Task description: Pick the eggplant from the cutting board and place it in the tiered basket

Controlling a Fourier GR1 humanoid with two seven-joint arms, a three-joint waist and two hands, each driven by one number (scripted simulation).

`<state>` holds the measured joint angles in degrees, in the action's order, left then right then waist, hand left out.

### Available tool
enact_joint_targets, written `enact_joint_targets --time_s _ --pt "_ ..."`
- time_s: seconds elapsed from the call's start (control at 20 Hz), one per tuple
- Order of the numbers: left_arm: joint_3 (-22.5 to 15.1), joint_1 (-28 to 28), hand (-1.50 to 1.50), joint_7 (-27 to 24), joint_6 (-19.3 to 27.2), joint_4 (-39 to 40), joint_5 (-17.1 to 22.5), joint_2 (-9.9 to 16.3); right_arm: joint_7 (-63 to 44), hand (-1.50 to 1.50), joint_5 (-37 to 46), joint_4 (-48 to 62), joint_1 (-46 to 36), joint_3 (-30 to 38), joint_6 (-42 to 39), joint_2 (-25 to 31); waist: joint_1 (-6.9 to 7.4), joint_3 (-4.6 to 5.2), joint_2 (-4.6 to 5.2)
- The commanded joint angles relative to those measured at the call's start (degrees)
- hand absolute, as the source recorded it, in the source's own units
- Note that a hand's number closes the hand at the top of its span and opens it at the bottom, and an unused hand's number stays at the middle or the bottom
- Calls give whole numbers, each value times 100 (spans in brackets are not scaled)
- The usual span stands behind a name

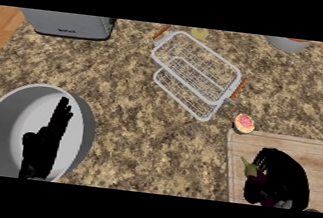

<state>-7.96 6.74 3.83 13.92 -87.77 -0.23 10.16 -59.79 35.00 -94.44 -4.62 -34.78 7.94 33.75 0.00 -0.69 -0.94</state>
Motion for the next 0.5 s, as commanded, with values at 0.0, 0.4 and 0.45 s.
enact_joint_targets --time_s 0.0,0.4,0.45 --pt "-68 34 0 -94 131 434 -116 -187 -1117 150 927 -1109 -149 -569 333 -801 -110 91 42" --pt "75 180 0 52 147 239 -91 -103 -1507 150 2163 -3057 -153 146 530 -1407 -292 94 4" --pt "77 317 0 185 32 50 39 -66 -1542 150 2393 -3563 -60 98 220 -1235 -289 94 -17"
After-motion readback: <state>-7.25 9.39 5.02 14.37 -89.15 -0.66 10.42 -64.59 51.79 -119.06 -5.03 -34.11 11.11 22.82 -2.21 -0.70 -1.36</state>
